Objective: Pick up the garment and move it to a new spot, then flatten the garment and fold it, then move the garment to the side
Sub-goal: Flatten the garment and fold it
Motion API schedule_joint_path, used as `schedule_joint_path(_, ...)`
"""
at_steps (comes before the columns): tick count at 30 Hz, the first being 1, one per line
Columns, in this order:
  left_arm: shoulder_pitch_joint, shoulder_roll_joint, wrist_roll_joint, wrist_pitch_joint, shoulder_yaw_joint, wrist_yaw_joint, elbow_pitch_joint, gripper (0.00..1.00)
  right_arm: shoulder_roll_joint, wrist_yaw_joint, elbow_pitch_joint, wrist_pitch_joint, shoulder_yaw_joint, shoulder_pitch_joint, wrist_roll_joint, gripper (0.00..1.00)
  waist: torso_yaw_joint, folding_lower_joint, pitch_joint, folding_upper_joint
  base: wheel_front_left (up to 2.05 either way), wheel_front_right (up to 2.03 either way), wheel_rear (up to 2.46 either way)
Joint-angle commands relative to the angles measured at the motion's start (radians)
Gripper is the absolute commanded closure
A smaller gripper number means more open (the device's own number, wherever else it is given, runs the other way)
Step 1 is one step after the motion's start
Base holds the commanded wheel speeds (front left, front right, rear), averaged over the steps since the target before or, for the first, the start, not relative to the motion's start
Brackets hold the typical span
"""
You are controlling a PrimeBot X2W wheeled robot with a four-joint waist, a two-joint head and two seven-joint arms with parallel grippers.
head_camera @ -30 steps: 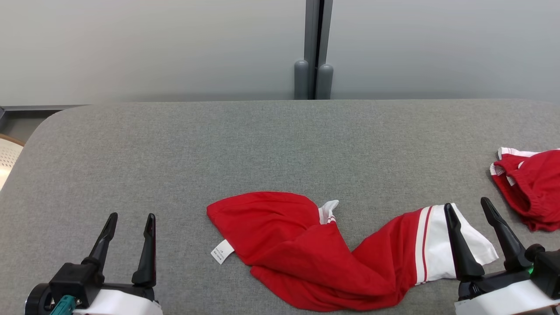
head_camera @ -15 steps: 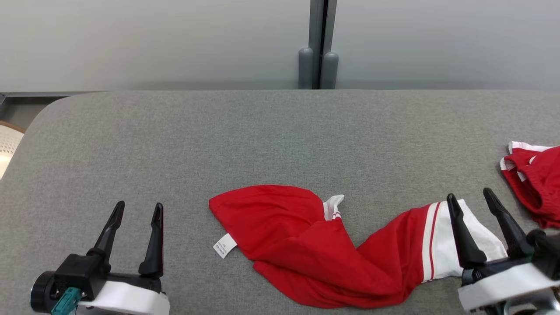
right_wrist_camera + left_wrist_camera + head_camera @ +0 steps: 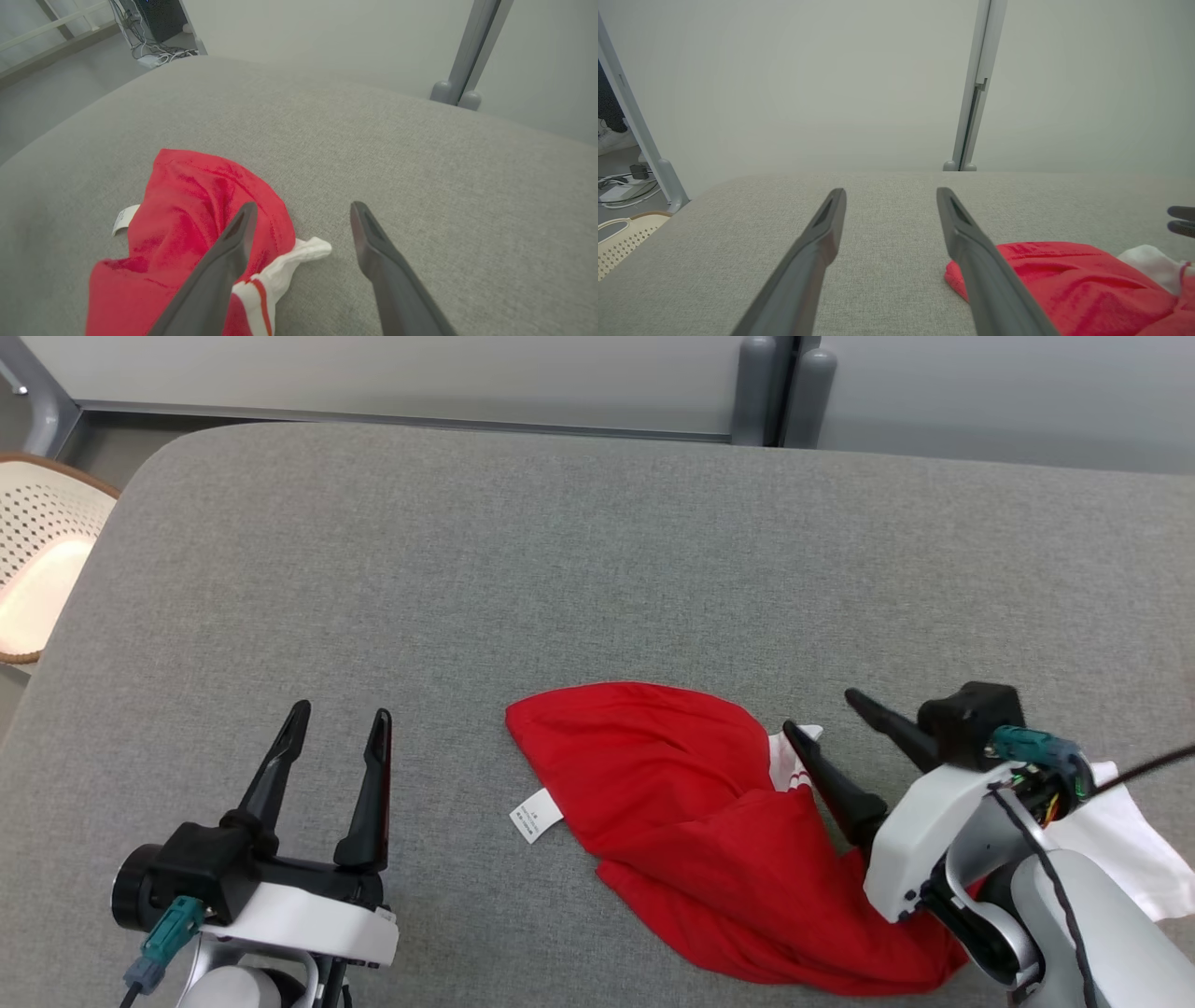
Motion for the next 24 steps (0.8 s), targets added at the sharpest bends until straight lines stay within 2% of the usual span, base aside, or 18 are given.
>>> schedule_joint_path(1,-0.019,0.001,-0.001,-0.004,0.000,-0.005,0.006,0.00,-0.015,-0.001,0.007,0.016,0.008,-0.010,0.009,0.00,0.006,0.0000,0.005,0.0000,0.00,0.00,0.00)
schedule_joint_path(9,-0.045,-0.002,-0.009,-0.029,-0.004,-0.016,0.051,0.00,-0.041,-0.001,0.065,0.218,0.064,-0.029,0.112,0.00,0.009,0.0000,0.005,0.0000,0.00,0.00,0.00)
schedule_joint_path(10,-0.046,-0.001,-0.010,-0.031,-0.005,-0.016,0.056,0.00,-0.032,-0.001,0.065,0.231,0.058,-0.025,0.134,0.55,0.009,0.0000,0.004,0.0000,0.00,0.00,0.00)
schedule_joint_path(11,-0.045,-0.001,-0.010,-0.033,-0.005,-0.017,0.060,0.00,-0.028,-0.001,0.065,0.245,0.057,-0.022,0.147,0.84,0.009,0.0000,0.003,0.0000,0.00,0.00,0.00)
schedule_joint_path(12,-0.046,-0.001,-0.011,-0.035,-0.005,-0.016,0.065,0.00,-0.036,-0.001,0.067,0.258,0.058,-0.022,0.147,1.00,0.010,0.0000,0.002,0.0000,0.00,0.00,0.00)
schedule_joint_path(24,-0.046,0.004,-0.016,-0.053,0.012,-0.010,0.094,0.00,-0.025,0.000,-0.022,0.105,-0.032,-0.009,0.132,1.00,-0.006,0.0000,-0.021,0.0000,0.00,0.00,0.00)
